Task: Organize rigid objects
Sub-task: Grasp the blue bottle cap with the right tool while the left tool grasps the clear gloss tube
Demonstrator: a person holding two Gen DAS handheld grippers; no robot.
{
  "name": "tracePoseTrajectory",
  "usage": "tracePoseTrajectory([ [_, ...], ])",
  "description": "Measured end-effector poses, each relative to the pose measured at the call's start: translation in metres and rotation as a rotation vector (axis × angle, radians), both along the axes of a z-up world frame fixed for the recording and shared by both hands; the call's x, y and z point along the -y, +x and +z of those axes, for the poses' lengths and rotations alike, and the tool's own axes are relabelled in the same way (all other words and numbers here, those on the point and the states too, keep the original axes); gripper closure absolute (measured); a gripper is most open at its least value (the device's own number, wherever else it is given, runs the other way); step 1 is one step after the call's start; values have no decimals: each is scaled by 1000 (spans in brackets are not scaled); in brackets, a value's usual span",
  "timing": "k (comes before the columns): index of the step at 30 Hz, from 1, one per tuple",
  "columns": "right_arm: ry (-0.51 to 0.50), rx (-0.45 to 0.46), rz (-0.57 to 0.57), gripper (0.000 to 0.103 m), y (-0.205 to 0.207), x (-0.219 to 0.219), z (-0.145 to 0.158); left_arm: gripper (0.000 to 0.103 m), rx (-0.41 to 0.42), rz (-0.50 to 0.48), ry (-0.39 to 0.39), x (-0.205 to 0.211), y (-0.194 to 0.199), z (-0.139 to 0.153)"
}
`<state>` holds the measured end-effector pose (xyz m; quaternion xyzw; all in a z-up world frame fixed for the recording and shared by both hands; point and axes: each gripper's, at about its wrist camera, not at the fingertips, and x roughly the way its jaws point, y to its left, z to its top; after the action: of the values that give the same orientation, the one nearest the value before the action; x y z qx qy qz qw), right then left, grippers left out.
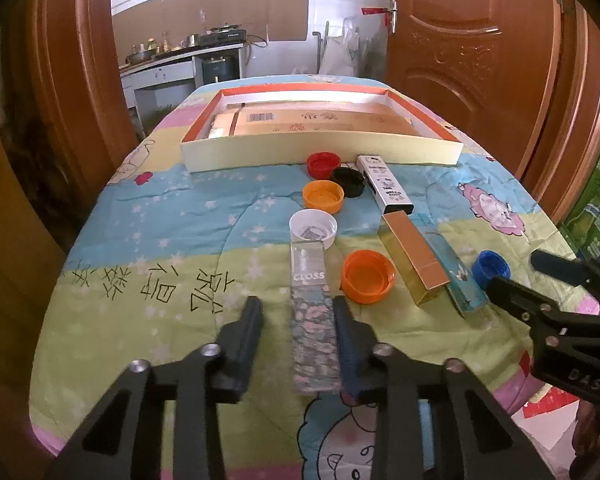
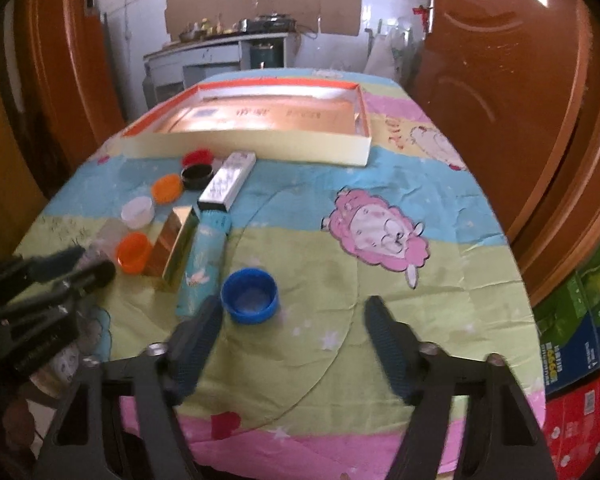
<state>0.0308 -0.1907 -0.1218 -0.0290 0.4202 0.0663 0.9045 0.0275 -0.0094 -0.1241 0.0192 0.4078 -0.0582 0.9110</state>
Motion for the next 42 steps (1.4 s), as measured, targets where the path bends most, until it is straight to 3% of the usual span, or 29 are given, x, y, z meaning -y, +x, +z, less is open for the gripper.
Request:
tracePoseTrajectory([
  [3, 8, -5, 19, 46, 2, -2, -5, 81, 2, -2, -12, -2, 2, 0],
  [9, -5, 7, 53, 61, 8, -8, -4, 82, -5, -2, -19, -3, 5, 2],
  [11, -2, 9, 67, 71, 9, -10, -4, 82, -7, 0, -21, -4, 6, 2],
  [22, 51, 36, 55, 72, 6, -6, 10, 83, -15, 0, -71, -10, 9, 8],
  [42, 102, 88, 83, 72, 23, -16, 46, 83, 55, -4, -50, -8, 29, 55],
])
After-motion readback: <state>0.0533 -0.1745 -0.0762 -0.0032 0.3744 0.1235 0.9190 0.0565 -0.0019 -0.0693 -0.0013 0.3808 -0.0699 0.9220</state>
